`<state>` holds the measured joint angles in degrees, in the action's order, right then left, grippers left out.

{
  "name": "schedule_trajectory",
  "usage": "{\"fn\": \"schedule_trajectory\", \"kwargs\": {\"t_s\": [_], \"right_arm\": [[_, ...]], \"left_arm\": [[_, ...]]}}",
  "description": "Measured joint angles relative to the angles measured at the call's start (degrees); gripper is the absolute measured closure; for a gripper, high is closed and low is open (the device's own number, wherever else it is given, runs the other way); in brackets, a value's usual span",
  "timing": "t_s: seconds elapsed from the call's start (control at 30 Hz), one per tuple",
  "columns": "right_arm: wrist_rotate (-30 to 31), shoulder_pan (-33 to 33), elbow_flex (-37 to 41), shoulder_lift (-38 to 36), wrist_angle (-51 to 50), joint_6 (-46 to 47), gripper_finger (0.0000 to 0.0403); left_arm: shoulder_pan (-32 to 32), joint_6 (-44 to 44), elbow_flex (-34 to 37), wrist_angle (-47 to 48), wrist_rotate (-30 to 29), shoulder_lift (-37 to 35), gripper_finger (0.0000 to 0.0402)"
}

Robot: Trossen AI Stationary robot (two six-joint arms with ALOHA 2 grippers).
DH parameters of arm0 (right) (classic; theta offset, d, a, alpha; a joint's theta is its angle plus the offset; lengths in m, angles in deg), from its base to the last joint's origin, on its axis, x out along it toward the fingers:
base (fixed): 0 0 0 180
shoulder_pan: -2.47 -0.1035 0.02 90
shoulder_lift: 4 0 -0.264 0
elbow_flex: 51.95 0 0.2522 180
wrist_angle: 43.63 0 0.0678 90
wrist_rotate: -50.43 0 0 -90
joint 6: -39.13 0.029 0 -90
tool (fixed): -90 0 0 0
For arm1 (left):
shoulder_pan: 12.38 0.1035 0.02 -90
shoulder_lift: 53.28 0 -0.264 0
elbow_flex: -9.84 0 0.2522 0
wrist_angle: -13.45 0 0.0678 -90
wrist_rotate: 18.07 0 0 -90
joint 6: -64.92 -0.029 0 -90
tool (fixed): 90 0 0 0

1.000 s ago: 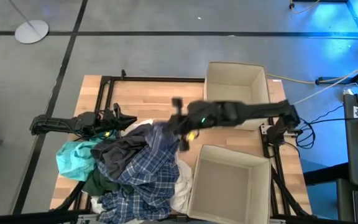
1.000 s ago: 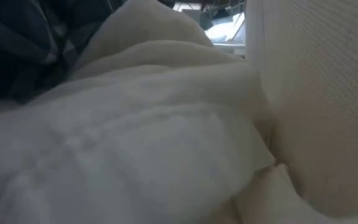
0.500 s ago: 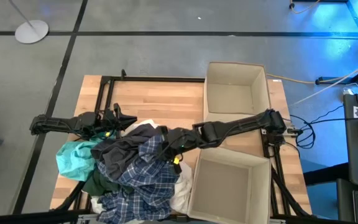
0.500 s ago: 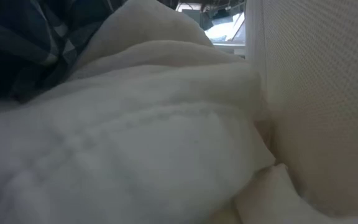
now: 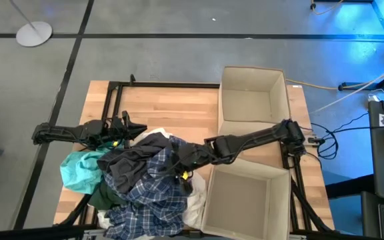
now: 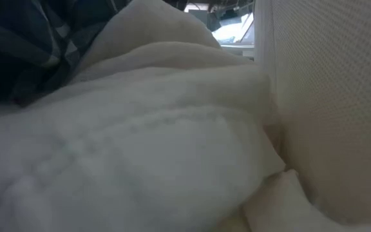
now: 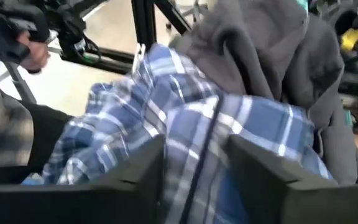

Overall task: Sort clothes
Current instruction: Put the blue checkered long sleeve shirt into the top laundry organizer

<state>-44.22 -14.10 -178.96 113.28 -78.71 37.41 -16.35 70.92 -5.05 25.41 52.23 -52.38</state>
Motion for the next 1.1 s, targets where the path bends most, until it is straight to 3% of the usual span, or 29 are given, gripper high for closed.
{"fn": "schedule_trajectory", "kwargs": {"t_s": [0.2, 0.37, 0.67, 0.83, 1.1], "right_arm": [[1.9, -1.3, 0.0, 0.1, -0.3, 0.0, 0.0064], [2.5, -1.9, 0.0, 0.1, 0.0, 0.0, 0.0009], [4.1, -2.9, 0.6, 5.1, 1.3, -1.8, 0.0019], [7.8, -3.0, 0.6, 8.5, 1.7, -5.9, 0.002], [12.3, -3.0, 0.6, 10.0, -7.7, -10.4, 0.002]], "left_arm": [[0.0, 0.0, 0.0, 0.0, 0.2, 0.0, 0.0373], [0.0, 0.0, 0.0, 0.0, 0.4, 0.0, 0.0373], [0.0, 0.0, 0.0, 0.1, 0.4, 0.0, 0.0373], [0.0, 0.0, 0.0, 0.1, 0.4, 0.0, 0.0373], [0.0, 0.0, 0.0, 0.1, 0.4, 0.0, 0.0373]]}}
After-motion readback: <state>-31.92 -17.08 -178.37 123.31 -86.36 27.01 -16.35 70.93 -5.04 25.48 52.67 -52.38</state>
